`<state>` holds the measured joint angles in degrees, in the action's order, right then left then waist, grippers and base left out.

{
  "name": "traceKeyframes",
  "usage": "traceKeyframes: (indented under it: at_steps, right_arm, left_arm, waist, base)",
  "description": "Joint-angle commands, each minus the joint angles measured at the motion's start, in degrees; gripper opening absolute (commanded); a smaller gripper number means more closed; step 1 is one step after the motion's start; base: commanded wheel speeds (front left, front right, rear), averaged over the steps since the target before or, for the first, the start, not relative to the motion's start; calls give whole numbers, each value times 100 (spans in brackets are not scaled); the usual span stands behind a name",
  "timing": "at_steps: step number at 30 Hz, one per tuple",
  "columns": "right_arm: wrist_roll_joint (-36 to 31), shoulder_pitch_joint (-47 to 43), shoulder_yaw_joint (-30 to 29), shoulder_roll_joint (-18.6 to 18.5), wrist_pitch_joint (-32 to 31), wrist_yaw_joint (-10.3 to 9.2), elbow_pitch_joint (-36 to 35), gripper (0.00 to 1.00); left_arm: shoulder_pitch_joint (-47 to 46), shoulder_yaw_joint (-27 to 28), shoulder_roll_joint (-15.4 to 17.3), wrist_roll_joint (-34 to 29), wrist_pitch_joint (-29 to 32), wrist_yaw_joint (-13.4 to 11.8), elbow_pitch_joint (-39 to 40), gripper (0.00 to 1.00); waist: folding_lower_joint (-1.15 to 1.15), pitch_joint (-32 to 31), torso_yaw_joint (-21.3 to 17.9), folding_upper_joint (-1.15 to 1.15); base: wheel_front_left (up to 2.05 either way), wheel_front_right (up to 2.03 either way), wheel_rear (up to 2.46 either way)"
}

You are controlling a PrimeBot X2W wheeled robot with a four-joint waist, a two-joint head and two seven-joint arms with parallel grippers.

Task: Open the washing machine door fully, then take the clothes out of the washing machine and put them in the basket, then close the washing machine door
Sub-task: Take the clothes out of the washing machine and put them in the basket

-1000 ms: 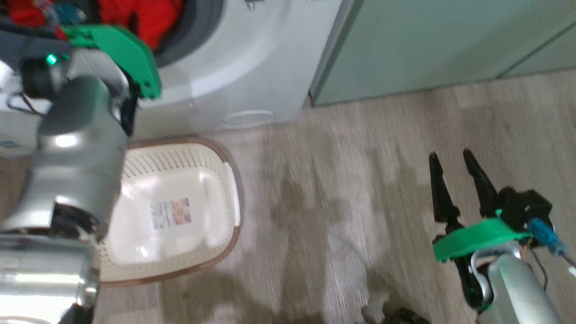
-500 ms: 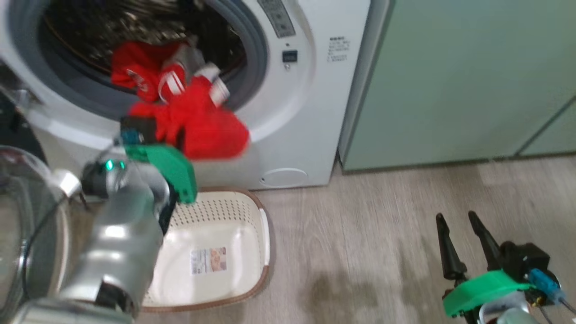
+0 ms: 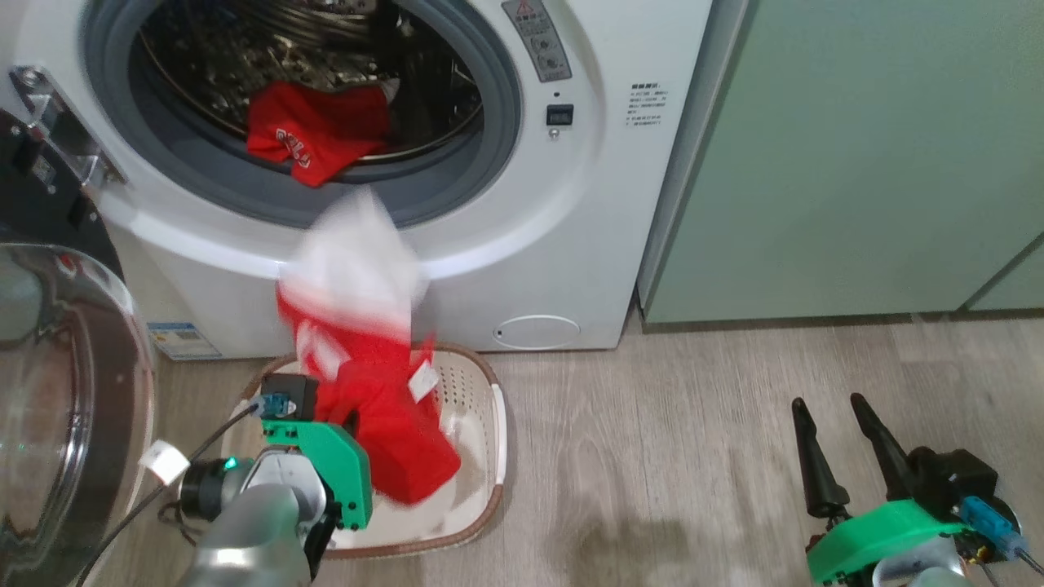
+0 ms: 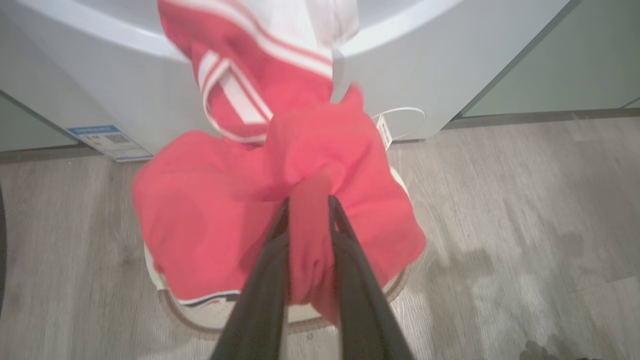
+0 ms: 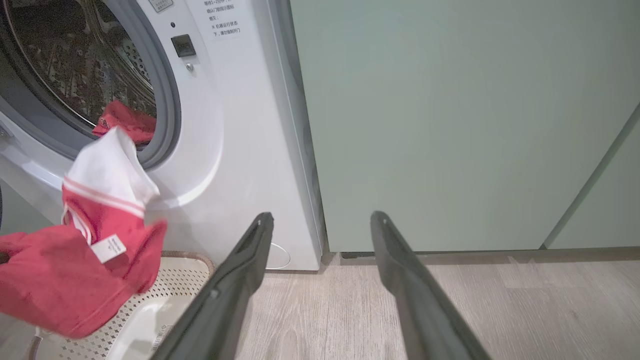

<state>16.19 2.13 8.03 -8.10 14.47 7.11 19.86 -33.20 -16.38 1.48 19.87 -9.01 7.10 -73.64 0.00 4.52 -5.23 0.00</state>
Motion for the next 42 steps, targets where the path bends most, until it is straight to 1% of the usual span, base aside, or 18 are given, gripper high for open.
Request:
traceKeyframes:
  at_steps: [1,9,21,26,37,41,42]
  right_arm:
    - [29,142,132,-135,52,37,-207,100]
    - [36,392,129,-193,52,37,-275,100]
    - [37,902,39,-215,52,37,-458,100]
    - [39,1135,8,-191,52,37,-536,100]
    - [38,1494,-24,-151,52,37,-660,100]
    - [27,1529,-39,-142,52,37,-663,100]
    - [22,1520,-34,-140,52,37,-648,100]
  left_arm:
    - [-125,91,141,62,29,-21,123,0]
    - [-179,142,189,247,210,-161,62,0]
    - [-976,220,469,343,-60,-407,23,0]
    - [-1190,261,509,421,-47,-456,1,0]
    - [-1334,354,637,572,12,-705,-26,0]
    - [-1329,308,655,568,37,-706,-29,0]
    - [-1305,332,650,601,-19,-699,-29,29]
  waist:
    - [0,118,-37,0]
    - [0,649,-232,0]
    - [0,1807,-488,0]
    - [0,2271,-565,0]
    - [0,2917,-665,0]
    - [0,2951,-667,0]
    - [0,2918,-665,0]
  base:
    - [0,0,0]
    - [0,0,0]
    - [0,0,0]
    - [0,0,0]
    - [0,0,0]
    - [0,0,0]
    - [0,0,0]
